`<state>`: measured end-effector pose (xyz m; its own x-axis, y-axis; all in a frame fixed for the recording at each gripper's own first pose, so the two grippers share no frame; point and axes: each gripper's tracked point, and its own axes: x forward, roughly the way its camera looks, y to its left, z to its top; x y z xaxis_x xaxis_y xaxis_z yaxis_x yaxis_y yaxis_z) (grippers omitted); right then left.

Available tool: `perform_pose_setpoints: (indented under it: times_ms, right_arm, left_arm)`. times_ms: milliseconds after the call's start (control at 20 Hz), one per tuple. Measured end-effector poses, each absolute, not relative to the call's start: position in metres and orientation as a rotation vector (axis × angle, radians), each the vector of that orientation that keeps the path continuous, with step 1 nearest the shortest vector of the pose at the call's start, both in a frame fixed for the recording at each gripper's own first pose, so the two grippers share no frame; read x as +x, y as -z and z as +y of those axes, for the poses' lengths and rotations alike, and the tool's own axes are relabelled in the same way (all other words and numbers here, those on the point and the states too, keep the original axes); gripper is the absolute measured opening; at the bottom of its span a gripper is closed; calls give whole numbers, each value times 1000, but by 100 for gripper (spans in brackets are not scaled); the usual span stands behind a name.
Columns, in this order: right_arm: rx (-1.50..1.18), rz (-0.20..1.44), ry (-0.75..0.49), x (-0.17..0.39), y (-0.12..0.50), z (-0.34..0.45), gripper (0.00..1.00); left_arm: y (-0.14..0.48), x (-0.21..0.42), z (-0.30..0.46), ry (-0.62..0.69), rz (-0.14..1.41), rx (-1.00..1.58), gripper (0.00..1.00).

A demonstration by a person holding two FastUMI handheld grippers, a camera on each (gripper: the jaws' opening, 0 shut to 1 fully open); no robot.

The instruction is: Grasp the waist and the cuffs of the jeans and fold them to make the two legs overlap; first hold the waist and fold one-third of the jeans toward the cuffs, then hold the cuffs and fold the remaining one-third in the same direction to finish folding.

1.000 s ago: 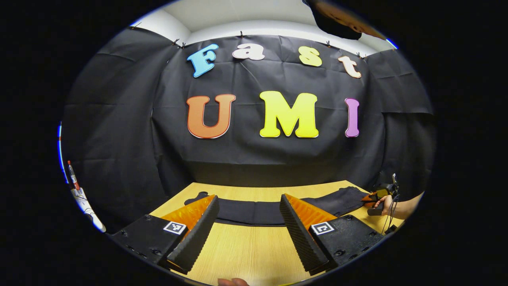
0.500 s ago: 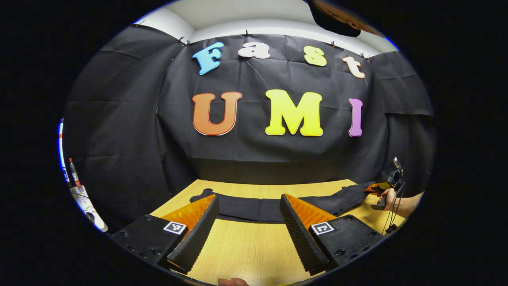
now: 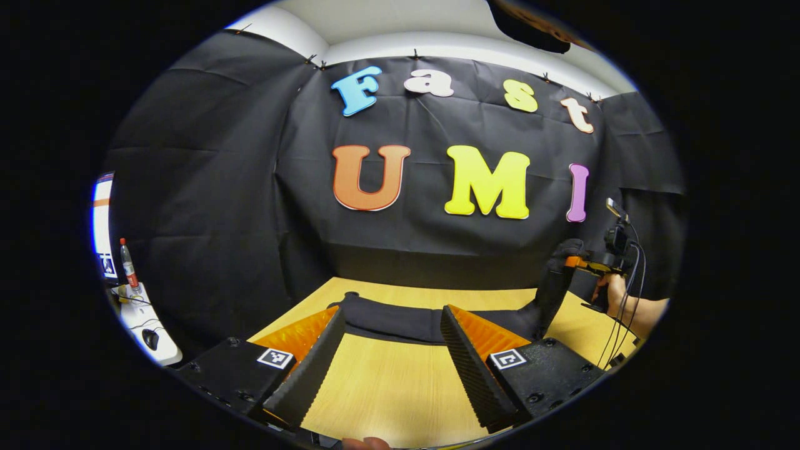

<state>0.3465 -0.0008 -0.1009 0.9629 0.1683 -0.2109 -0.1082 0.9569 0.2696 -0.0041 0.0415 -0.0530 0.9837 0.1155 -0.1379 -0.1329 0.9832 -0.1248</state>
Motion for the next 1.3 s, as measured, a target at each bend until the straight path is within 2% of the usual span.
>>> perform_pose_setpoints:
  times_ms: [300,350,400,450,700,750,800,1050,1100,1150,1300]
  right_arm:
    - [206,260,-268,327,123,120,5]
    - [196,267,-281,324,136,139,5]
    - [185,282,-286,324,151,156,9]
    - [177,300,-291,321,168,172,5]
    - [104,389,-286,298,255,229,5]
    - [92,401,-283,294,269,234,0]
    - [79,419,-280,290,281,239,5]
    - [30,427,-264,277,311,249,6]
    - [44,450,-270,275,317,252,8]
    - [47,476,-277,271,323,254,15]
    - [29,474,-311,271,319,258,21]
  left_arm:
    - [59,-36,95,-214,142,-148,98]
    - [61,-40,101,-226,145,-151,98]
    - [63,-45,108,-238,149,-154,98]
    - [63,-49,114,-246,142,-160,98]
    - [46,-62,139,-301,66,-151,98]
    - [46,-62,145,-316,64,-152,98]
    - [47,-66,148,-323,61,-158,98]
    - [59,-63,155,-340,77,-195,98]
    - [60,-60,153,-335,78,-194,98]
    - [60,-58,153,-329,73,-196,98]
    - [66,-37,147,-307,63,-212,98]
